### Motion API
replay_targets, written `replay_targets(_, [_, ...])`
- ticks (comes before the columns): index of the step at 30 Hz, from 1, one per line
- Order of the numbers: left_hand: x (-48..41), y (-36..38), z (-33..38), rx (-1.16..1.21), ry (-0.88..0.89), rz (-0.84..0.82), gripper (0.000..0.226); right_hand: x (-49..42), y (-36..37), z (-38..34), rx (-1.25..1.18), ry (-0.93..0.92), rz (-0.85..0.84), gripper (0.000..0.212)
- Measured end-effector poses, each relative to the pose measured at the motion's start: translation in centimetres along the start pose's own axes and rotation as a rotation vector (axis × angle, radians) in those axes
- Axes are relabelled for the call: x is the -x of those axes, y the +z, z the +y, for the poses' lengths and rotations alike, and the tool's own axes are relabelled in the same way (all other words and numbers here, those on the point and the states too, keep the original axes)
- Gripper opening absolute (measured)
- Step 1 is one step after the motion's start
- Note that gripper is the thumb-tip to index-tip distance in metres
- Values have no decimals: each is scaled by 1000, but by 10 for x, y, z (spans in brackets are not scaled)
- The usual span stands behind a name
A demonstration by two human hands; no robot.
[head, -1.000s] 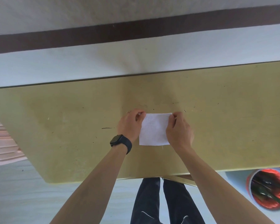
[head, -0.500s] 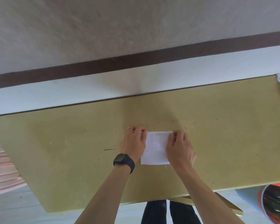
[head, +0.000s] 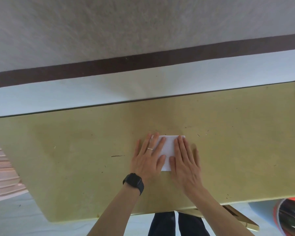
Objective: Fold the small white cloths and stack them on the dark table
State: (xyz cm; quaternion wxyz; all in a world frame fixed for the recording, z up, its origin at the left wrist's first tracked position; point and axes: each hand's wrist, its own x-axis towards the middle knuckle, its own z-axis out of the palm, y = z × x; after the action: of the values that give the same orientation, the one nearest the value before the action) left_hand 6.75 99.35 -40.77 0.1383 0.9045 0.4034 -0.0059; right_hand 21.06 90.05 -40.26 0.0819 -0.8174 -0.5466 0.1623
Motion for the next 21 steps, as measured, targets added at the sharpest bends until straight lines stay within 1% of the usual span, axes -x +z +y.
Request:
replay_targets(3, [2,4,-4,21,-24,-71,62,0,3,3,18,-10,-35,63])
replay_targets(7, [4,6,-2,54,-80,-119,66,0,3,2,5,-8,-55,63])
replay_targets(10, [8,-1,1,144,-90,-96,64,4,-6,3,-67,2,-23,63])
replay_targets(12, [12,-12,8,245,-229,-35,66,5,-21,2,-168,125,33,63])
replay_targets(14, [12,-26,20,319,-447,27,67,2,-37,0,-299,320,93,62])
replay_targets(15, [9,-33,26,342,-550,28,64,-2,-43,-1,-351,409,101,62])
replay_targets(18, [-8,-46,41,339,-772,-45,53,-21,-53,-7,-397,559,15,60])
replay_targets(21, [-25,-50,46,342,-887,-100,51,-41,-56,-15,-402,636,-84,47])
